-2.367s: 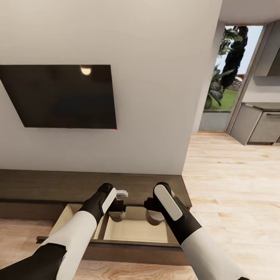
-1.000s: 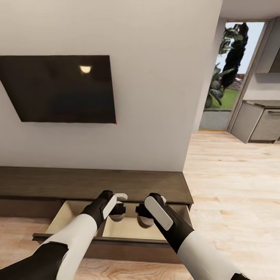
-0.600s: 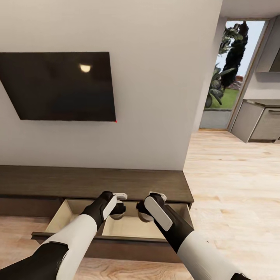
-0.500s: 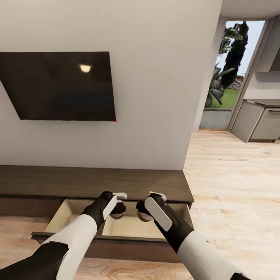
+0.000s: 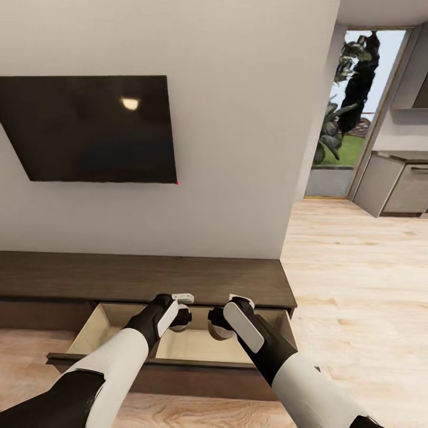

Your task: Place each of the two pumpkins and all three candles from the living room inside a cabinet in the living room (use any cabinet), then make sure every cabinet is closed, and position the cauldron so it is next to a table in the living room.

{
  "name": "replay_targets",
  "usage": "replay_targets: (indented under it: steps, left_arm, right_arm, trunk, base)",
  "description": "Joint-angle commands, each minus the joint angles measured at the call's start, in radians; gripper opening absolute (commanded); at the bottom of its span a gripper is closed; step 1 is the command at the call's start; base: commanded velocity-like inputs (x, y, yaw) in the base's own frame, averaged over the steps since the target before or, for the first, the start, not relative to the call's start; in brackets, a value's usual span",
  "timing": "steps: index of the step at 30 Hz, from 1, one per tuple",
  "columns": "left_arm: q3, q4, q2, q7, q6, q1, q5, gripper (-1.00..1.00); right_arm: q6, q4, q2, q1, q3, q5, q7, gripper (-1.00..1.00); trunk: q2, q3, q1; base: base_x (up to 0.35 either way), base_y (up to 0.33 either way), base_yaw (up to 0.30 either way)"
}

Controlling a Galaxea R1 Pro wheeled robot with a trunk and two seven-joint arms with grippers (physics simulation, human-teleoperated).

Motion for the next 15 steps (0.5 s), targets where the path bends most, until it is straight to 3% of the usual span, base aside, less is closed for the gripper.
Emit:
replay_targets:
  steps: [1, 15]
  left_arm:
    - [-0.001, 0.007, 0.000, 0.001, -0.012, 0.000, 0.000, -1.00]
    - [-0.002, 0.027, 0.000, 0.002, -0.060, 0.000, 0.000, -1.00]
  right_arm:
    - [-0.005, 0.000, 0.000, 0.000, 0.000, -0.001, 0.001, -1.00]
    - [-0.037, 0.001, 0.000, 0.001, 0.000, -0.001, 0.018, -1.00]
  trunk:
    - [-0.007, -0.003, 0.004]
    - [-0.105, -0.047, 0.058]
  base:
    - [0.000, 0.000, 0.000]
    - [0.000, 0.000, 0.000]
